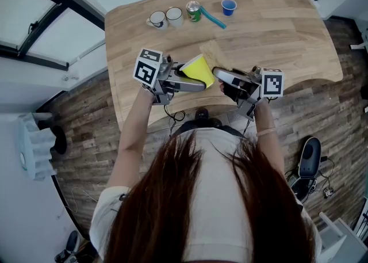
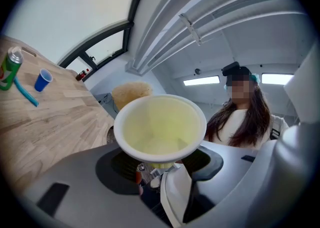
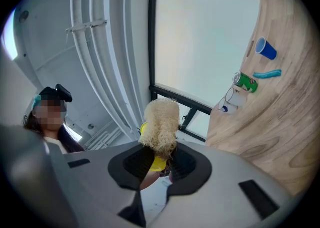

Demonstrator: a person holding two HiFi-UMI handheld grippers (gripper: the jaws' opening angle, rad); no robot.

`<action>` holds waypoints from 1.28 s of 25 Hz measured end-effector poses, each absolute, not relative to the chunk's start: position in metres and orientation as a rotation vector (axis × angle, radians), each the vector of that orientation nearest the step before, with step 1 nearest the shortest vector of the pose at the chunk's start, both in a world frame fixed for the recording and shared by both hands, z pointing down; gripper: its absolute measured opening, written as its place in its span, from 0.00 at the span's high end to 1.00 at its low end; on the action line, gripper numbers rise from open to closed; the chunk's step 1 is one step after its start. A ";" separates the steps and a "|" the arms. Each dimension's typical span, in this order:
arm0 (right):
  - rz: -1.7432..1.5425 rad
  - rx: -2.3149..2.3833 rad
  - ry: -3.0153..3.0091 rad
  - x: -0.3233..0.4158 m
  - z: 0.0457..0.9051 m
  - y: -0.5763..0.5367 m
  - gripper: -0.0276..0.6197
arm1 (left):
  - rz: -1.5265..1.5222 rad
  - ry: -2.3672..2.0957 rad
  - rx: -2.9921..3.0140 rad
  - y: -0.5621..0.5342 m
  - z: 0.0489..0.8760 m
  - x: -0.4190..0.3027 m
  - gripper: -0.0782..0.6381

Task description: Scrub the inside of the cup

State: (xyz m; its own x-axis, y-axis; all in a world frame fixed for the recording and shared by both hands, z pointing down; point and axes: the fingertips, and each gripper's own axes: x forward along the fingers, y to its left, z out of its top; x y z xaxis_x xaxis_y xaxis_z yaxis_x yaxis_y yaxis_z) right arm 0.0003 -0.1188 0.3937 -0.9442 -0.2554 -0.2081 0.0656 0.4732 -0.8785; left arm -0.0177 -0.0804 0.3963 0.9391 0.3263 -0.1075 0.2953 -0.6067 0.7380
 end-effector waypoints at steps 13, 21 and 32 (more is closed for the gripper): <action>-1.437 -0.104 2.380 0.001 0.384 -0.119 0.82 | 0.026 0.446 2.265 -0.083 0.388 -0.016 0.54; -1.368 -0.184 2.498 0.000 0.380 -0.118 0.82 | 0.051 0.369 2.255 -0.093 0.400 -0.015 0.54; -1.271 -0.291 2.650 0.002 0.385 -0.119 0.82 | 0.138 0.287 2.254 -0.101 0.419 -0.010 0.54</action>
